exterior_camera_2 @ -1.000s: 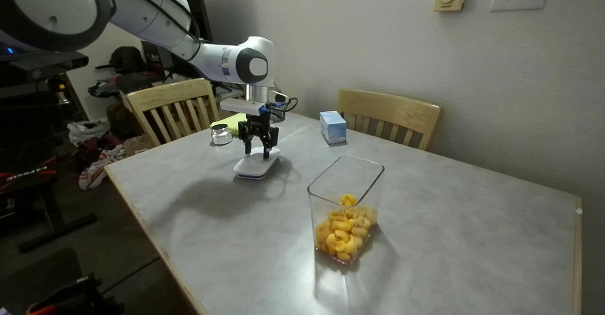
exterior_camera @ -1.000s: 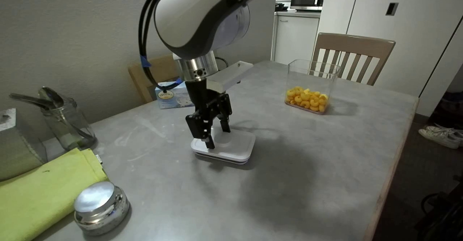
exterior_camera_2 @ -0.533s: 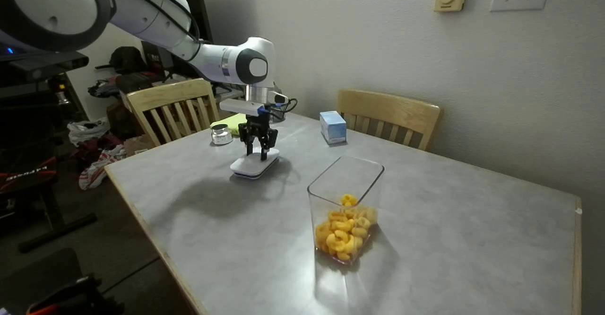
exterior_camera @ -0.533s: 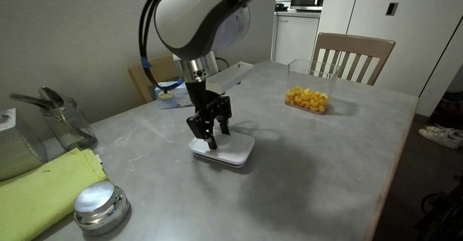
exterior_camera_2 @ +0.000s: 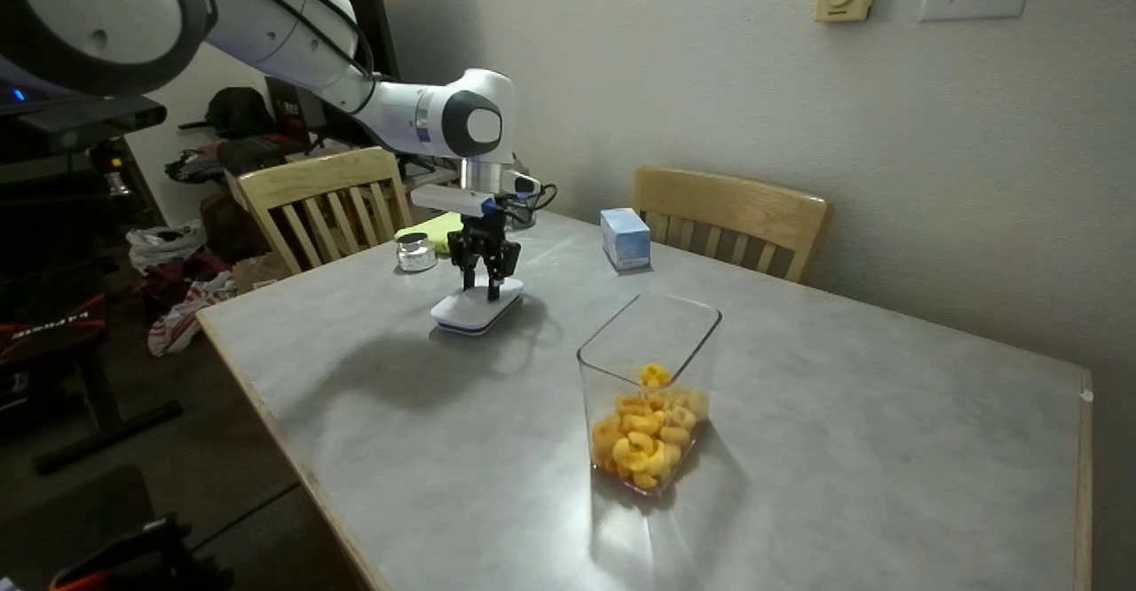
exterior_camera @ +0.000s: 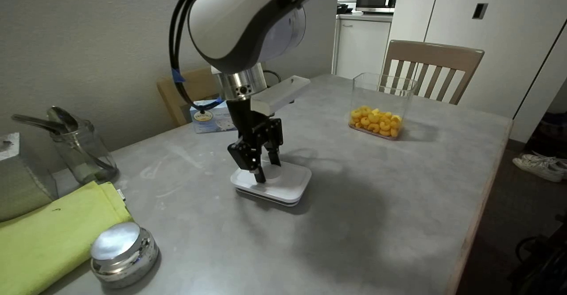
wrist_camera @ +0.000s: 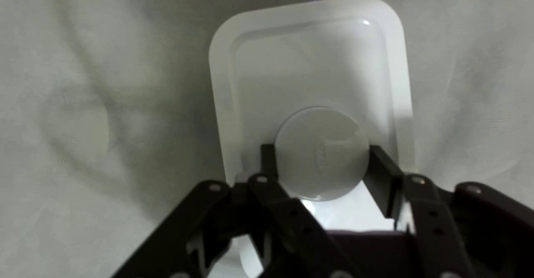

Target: Place the white lid on top of the food container

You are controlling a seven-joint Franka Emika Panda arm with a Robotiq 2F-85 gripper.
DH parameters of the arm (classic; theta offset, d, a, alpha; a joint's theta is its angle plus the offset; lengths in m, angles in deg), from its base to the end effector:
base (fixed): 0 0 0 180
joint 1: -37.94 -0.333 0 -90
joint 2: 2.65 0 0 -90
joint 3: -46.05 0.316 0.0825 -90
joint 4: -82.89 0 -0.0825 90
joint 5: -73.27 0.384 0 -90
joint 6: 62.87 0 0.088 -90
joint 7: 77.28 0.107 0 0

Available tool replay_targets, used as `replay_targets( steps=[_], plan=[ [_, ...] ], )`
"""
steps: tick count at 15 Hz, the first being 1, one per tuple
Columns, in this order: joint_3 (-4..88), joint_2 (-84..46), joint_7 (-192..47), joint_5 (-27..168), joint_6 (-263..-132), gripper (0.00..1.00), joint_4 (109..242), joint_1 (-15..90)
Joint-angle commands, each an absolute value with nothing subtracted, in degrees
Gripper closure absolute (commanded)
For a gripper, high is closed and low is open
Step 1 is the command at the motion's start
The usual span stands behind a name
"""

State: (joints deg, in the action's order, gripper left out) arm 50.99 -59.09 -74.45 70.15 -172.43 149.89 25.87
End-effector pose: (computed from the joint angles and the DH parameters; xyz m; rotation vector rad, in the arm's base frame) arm 0.7086 0.1952 0.1727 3.0820 0.3749 -0.3745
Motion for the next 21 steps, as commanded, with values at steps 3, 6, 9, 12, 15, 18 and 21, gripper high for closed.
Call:
replay_targets(
  steps=[3,6,9,12,15,18,21],
  plan=[
    [50.5,-57.2,-74.3,70.1,-172.7,0.71,151.4,25.8],
    [50.3,-56.0,-74.8,69.5,-171.9,0.71,151.2,25.7],
    [50.5,-54.6,-75.3,69.5,-171.8,0.71,150.8,25.7],
    [50.2,-52.6,-75.4,68.9,-171.5,0.71,150.4,25.5],
    [50.0,-50.7,-75.5,68.2,-171.3,0.71,150.0,25.4],
    [49.6,-48.6,-75.4,67.1,-170.8,0.71,150.7,25.5],
    [49.0,-46.4,-74.8,66.4,-170.7,0.71,152.6,25.8]
  ],
)
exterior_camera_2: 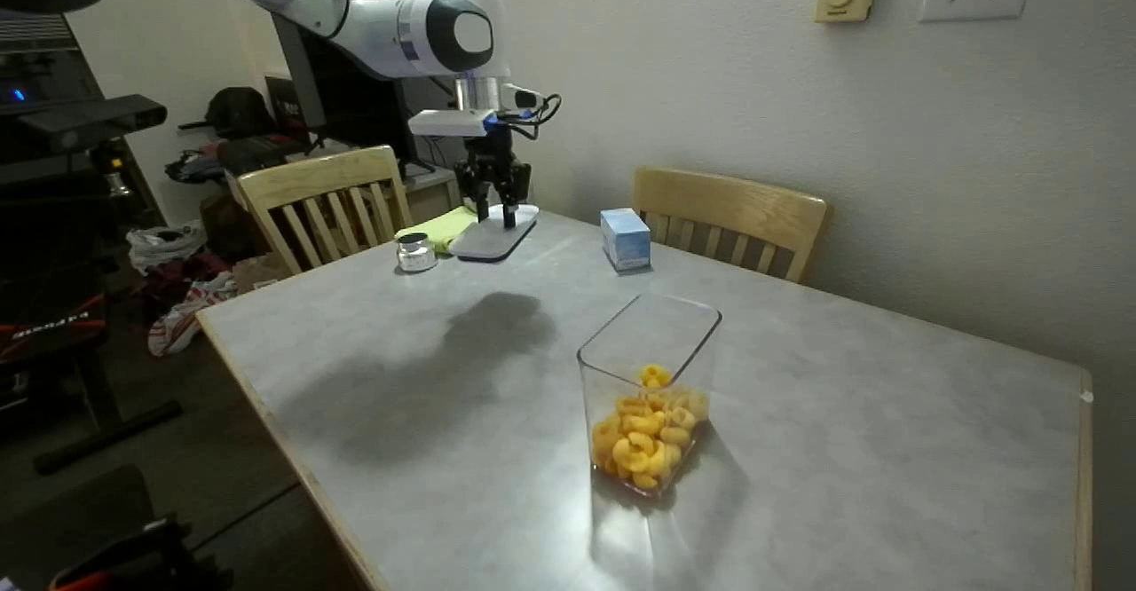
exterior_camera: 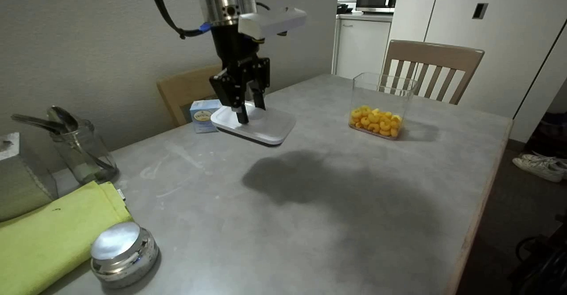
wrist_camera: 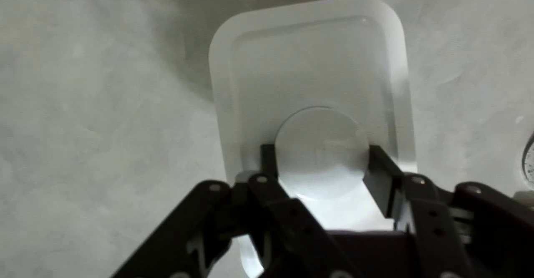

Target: Place the white lid on top of the food container

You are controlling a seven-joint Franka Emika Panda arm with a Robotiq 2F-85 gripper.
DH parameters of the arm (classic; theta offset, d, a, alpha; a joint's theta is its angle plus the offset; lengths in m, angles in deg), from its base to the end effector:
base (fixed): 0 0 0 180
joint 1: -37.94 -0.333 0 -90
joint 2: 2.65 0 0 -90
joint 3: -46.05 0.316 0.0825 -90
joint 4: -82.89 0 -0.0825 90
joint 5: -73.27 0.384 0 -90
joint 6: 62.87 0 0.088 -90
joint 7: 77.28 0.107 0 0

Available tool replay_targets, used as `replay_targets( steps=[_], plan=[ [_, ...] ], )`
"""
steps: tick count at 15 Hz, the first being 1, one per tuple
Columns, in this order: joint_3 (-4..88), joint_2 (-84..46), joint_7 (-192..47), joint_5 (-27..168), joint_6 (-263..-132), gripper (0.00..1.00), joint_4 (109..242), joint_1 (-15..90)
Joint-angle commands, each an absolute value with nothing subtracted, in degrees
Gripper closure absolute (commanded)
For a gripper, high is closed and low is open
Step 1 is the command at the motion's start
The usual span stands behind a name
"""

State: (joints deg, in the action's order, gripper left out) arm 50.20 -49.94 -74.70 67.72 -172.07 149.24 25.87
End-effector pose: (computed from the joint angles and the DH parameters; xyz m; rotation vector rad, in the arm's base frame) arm 0.7287 0.1885 0.2958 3.0672 0.3888 -0.1062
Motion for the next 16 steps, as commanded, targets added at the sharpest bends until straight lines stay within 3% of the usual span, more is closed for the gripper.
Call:
replay_targets(
  steps=[1,9,16],
  plan=[
    [48.7,-45.5,-74.6,66.3,-170.8,0.71,153.5,25.9],
    [44.9,-38.2,-69.7,62.2,-167.5,0.71,162.0,25.5],
    [42.6,-31.8,-58.7,55.0,-154.9,0.71,169.2,25.5]
  ],
)
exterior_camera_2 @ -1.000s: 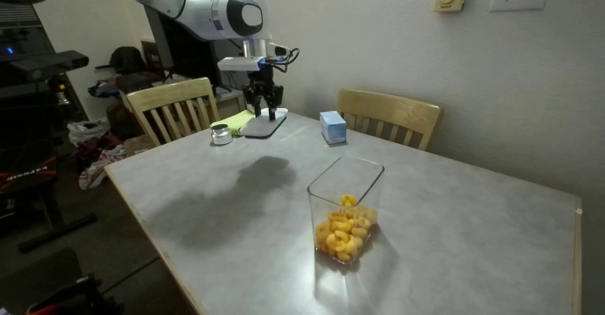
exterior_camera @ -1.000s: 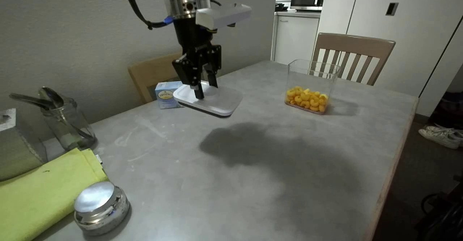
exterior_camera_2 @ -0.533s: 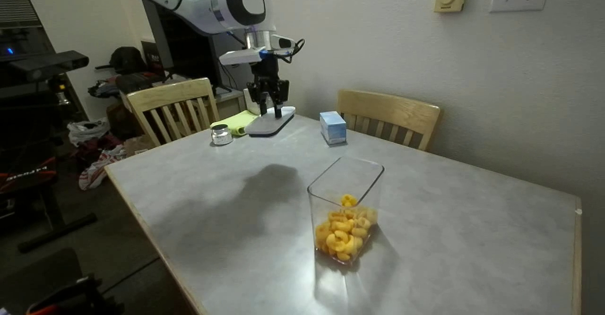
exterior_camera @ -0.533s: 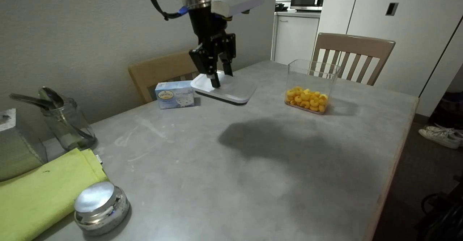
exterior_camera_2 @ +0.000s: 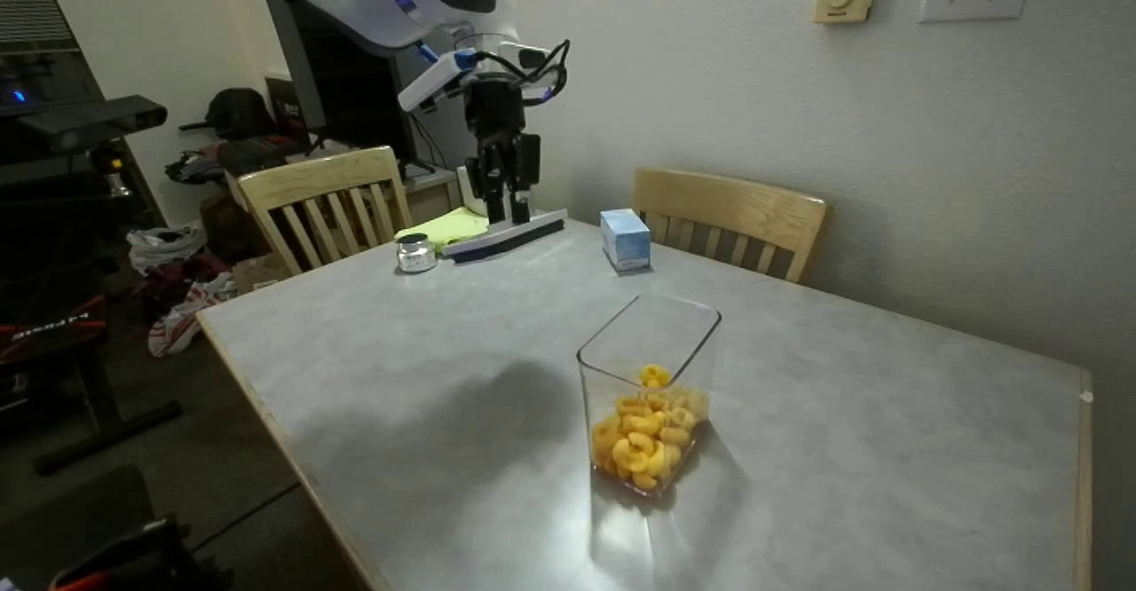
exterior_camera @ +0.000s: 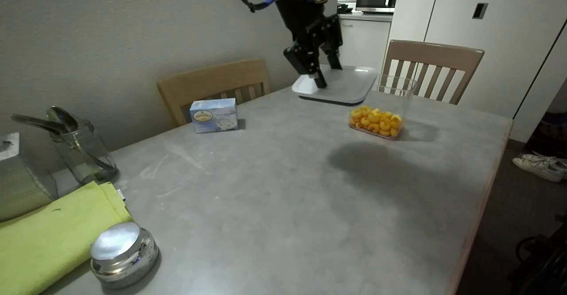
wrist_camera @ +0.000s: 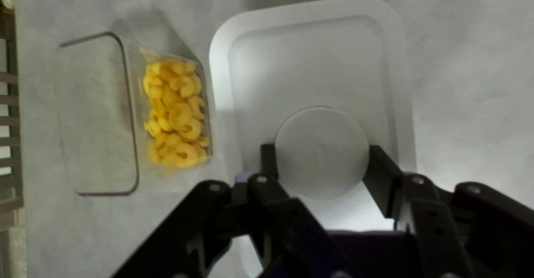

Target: Place the white lid on top of the food container

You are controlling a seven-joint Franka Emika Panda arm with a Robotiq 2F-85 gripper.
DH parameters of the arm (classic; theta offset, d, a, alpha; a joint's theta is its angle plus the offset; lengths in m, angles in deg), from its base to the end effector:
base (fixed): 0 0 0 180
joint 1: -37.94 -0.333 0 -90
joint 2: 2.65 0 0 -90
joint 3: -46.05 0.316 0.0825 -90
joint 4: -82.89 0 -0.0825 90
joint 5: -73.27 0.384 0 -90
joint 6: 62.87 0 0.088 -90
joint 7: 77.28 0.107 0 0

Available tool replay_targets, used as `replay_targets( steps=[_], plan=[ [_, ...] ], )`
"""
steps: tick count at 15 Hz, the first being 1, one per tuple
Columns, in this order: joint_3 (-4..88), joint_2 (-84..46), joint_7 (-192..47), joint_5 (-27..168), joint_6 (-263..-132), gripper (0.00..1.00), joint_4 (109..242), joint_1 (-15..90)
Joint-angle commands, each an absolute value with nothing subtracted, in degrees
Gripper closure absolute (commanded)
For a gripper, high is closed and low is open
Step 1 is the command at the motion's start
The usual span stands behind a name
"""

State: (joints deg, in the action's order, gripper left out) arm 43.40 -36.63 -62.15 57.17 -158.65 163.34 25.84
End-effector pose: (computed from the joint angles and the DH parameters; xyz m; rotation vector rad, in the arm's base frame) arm 0.6740 0.0904 0.3402 2.7588 -0.0286 -0.3528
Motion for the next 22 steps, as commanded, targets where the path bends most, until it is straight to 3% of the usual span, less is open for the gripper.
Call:
replay_targets(
  steps=[1,15,22],
  plan=[
    [42.6,-30.7,-57.8,54.5,-153.6,0.71,170.4,25.8],
    [42.4,-11.1,-52.2,53.8,-162.3,0.71,196.9,33.4],
    [45.8,-10.2,-52.2,49.8,-169.2,0.71,194.7,31.7]
  ],
)
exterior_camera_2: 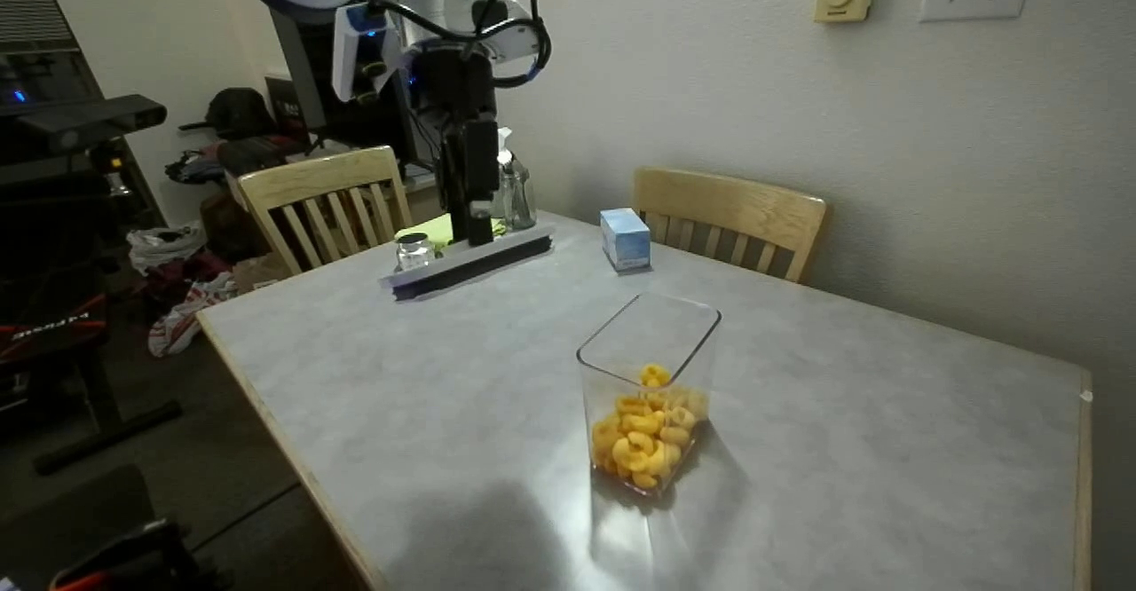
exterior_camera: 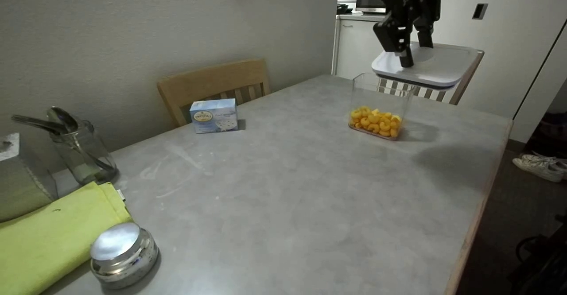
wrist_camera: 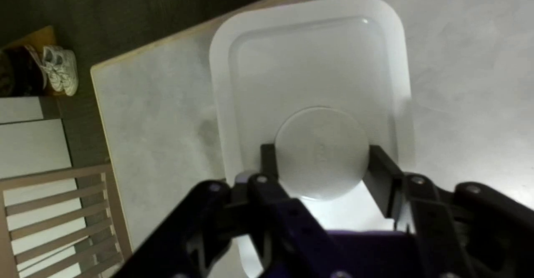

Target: Place the white lid on top of the food container

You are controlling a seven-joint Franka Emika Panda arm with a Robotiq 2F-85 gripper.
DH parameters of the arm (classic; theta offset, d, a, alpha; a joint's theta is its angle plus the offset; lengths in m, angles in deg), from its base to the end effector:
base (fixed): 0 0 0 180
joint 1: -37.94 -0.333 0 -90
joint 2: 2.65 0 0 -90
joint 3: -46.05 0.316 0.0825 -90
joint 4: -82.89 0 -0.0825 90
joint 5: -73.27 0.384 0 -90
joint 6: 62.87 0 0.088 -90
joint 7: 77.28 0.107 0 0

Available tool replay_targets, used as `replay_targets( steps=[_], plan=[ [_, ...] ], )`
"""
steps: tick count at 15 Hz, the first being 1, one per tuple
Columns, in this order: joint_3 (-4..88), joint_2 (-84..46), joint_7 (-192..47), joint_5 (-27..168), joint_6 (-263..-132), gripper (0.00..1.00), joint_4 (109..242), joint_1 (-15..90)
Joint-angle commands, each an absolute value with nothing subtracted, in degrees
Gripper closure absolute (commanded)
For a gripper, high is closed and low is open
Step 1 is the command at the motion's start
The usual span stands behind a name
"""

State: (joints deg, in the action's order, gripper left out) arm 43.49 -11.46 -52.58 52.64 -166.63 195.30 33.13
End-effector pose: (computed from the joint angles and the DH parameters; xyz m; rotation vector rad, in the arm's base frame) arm 0.5564 -0.0068 0.3805 2.7033 -0.3420 -0.2964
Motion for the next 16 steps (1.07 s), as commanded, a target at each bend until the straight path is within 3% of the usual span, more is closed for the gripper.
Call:
replay_targets(
  steps=[1,6,16],
  plan=[
    [47.0,-10.3,-51.5,48.5,-170.5,0.71,193.9,30.7],
    [48.7,-10.5,-54.0,44.9,-178.9,0.71,195.3,30.0],
    [41.7,-5.3,-61.2,45.5,-194.6,0.71,208.3,38.0]
  ],
)
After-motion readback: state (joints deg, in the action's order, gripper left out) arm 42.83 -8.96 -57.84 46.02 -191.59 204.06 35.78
